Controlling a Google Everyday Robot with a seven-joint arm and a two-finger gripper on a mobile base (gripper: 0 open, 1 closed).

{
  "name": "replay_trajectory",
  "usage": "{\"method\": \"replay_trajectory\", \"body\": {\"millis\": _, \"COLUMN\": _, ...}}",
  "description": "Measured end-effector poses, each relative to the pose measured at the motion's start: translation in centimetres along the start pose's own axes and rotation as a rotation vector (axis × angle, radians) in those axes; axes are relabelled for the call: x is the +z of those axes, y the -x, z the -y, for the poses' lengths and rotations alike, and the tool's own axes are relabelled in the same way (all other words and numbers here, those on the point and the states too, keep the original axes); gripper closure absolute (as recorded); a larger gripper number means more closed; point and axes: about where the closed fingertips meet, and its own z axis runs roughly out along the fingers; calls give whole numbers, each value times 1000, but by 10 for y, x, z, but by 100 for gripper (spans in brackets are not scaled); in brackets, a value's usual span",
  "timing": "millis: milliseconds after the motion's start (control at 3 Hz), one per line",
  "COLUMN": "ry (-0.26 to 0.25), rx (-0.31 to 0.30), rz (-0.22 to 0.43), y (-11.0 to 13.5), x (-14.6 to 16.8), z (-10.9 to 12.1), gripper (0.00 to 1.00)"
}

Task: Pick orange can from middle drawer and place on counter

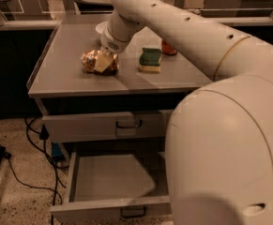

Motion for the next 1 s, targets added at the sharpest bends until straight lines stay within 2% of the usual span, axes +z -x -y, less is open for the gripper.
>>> {"method": "replay_trajectory", "body": {"millis": 1000, "ry": 0, "rx": 0, "rz": 0, "y": 0, "x": 0, "z": 0, "gripper": 11}}
